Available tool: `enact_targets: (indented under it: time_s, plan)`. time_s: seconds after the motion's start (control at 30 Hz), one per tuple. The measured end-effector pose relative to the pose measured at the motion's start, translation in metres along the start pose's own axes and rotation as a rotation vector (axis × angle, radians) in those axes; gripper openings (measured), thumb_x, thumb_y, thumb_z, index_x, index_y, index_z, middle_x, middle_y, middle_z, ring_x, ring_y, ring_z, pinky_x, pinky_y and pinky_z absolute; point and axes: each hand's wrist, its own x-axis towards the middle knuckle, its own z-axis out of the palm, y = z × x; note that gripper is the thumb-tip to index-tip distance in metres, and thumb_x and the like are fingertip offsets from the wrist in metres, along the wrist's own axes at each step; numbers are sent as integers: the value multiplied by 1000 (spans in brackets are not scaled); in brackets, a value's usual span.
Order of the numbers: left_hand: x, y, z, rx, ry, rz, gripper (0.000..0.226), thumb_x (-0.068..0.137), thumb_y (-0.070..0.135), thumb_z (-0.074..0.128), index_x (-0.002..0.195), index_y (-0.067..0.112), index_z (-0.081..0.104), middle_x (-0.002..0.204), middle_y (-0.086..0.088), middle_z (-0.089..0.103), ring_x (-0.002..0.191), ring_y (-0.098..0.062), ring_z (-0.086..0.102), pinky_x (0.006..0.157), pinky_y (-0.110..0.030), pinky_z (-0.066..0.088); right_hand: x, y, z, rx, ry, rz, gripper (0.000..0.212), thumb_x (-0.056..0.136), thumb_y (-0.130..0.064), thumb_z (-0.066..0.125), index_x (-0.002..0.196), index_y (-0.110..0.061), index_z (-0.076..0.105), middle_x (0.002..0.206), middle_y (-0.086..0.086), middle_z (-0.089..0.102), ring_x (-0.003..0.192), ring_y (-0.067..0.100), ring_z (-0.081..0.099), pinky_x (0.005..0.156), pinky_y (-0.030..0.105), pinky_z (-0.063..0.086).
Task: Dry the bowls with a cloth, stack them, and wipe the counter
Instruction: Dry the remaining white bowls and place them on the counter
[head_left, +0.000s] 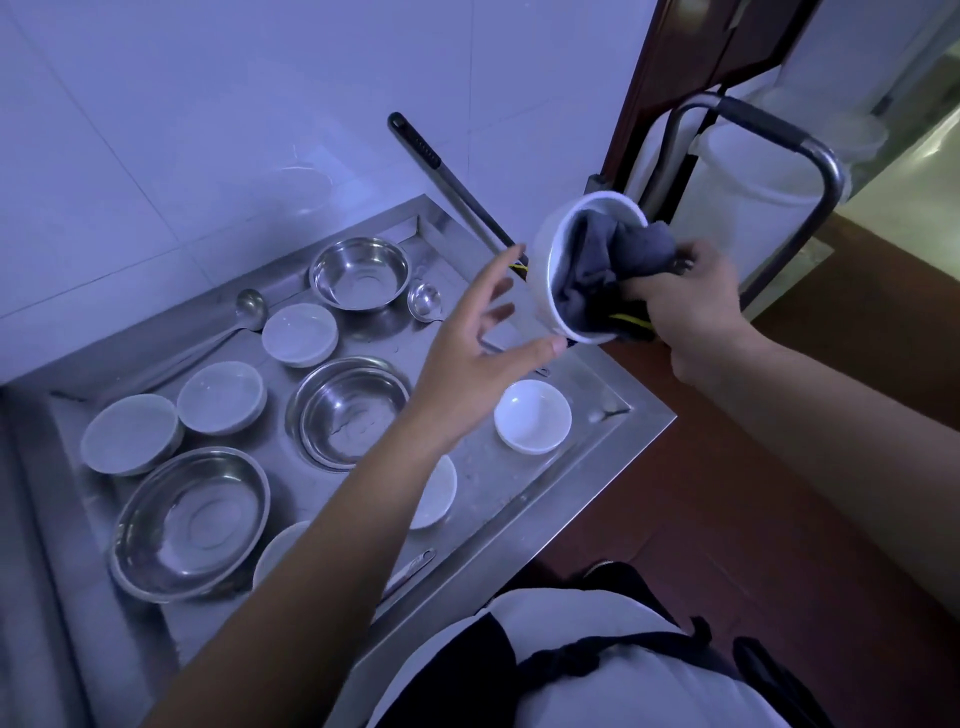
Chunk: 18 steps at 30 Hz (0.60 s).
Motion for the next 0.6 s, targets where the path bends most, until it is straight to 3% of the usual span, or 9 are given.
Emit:
enact_targets:
  time_s: [0.07, 0.13, 0.17, 0.3, 0.37, 0.47, 0.53, 0.6]
  plan:
    - [-4, -4, 12, -123, 51, 9, 78, 85, 6, 80, 149, 35, 45, 136, -2, 61, 126, -15, 60, 83, -29, 60, -4, 4, 8, 81, -29, 95, 54, 68, 8, 78, 115, -2, 52, 105, 23, 66, 77, 40, 71, 50, 51, 59]
    - [-7, -7, 19, -224, 134, 20, 75, 86, 0, 76, 147, 33, 48, 125, -4, 67, 119, -19, 65, 91, -44, 60, -11, 9, 14, 154, -75, 180, 58, 69, 7, 77, 121, 4, 51, 108, 31, 67, 72, 42, 71, 57, 62, 59]
    - [-9, -7, 23, -247, 173, 22, 75, 85, 0, 75, 145, 36, 50, 122, -3, 68, 116, -19, 66, 95, -48, 58, -13, 10, 16, 174, -92, 218, 58, 71, 6, 77, 123, 4, 51, 108, 32, 67, 69, 40, 72, 58, 61, 59]
    - [-19, -8, 32, -287, 292, 17, 74, 77, 5, 78, 131, 50, 56, 120, -2, 68, 113, -20, 66, 100, -55, 53, -22, 12, 24, 198, -134, 287, 55, 77, -3, 81, 124, -3, 51, 102, 22, 71, 55, 26, 71, 47, 32, 56]
    - [-22, -9, 32, -295, 322, 2, 74, 74, 4, 76, 128, 52, 59, 110, 0, 70, 107, -18, 68, 99, -59, 53, -27, 13, 25, 169, -127, 283, 48, 78, -1, 79, 115, -8, 49, 99, 19, 69, 55, 26, 70, 46, 34, 56]
    - [-25, -12, 27, -283, 305, -27, 74, 74, 2, 72, 124, 56, 62, 103, 5, 71, 104, -19, 69, 95, -63, 53, -24, 16, 22, 33, -63, 108, 44, 73, 4, 78, 101, -12, 47, 100, 17, 64, 70, 35, 67, 48, 39, 56]
    - [-27, -13, 25, -253, 274, -47, 75, 73, 1, 71, 121, 58, 62, 100, 9, 71, 100, -16, 69, 94, -61, 55, -15, 13, 16, -183, -61, -184, 43, 66, -4, 75, 96, -15, 46, 94, 12, 64, 82, 39, 65, 59, 46, 56]
    - [-27, -12, 22, -227, 226, -83, 77, 74, -4, 72, 120, 57, 64, 95, 10, 71, 94, -14, 69, 89, -56, 59, -10, 2, 6, -444, -120, -477, 40, 69, -7, 72, 101, -16, 48, 86, 4, 63, 82, 33, 60, 69, 43, 51]
